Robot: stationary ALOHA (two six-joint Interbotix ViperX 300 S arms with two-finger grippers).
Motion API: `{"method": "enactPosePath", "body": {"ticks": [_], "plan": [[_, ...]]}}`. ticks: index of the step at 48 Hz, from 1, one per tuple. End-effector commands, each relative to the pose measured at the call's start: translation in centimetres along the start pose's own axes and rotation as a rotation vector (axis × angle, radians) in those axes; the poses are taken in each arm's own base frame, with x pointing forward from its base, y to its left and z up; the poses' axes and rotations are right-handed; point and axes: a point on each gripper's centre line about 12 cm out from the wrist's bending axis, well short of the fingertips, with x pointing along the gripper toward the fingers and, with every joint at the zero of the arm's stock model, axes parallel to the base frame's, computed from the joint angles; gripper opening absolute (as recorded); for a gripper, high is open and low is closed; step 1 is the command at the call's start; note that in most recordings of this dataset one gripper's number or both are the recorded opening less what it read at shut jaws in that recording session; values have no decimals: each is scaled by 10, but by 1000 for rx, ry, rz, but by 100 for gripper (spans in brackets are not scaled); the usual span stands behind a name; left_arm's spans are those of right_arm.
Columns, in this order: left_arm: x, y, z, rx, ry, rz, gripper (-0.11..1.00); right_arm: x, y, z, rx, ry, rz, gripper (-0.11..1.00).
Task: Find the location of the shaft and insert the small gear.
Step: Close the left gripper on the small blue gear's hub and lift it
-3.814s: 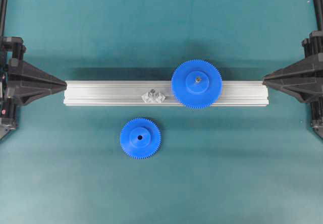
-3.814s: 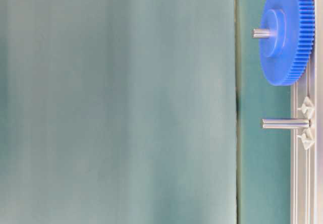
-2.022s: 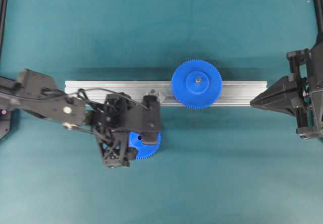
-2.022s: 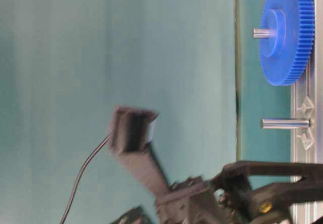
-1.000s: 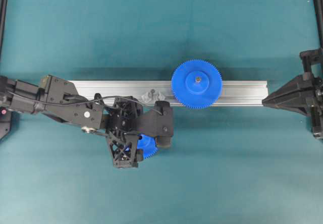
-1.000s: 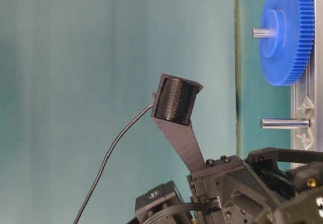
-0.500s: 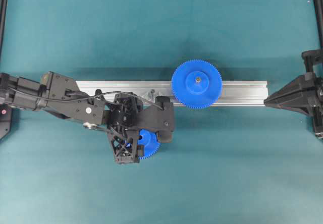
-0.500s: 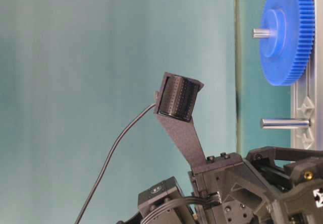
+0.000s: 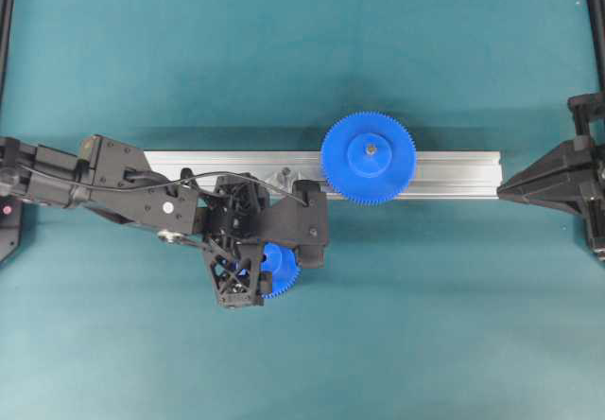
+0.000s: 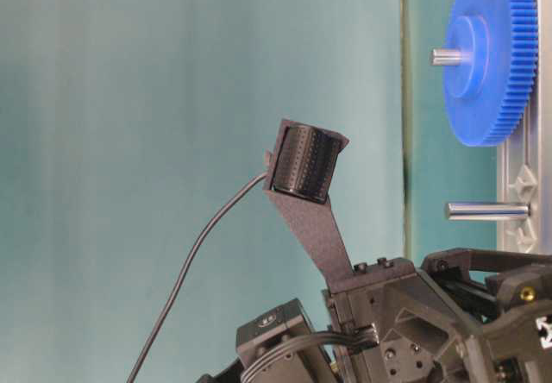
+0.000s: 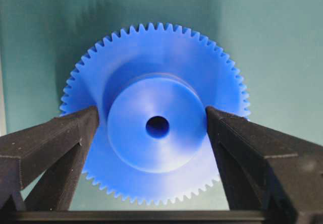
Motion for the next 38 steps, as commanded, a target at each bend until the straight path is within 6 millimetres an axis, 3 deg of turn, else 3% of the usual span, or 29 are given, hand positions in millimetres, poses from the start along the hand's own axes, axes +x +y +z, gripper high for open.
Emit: {"method": "enactPosePath", "body": {"ticks": [1,38], "plan": [[-3,-1,8,3,-27,-3,91,0,1,3,5,-7,3,7],[-1,-1,1,7,35,6,84,0,1,3,7,-7,2,7]]}}
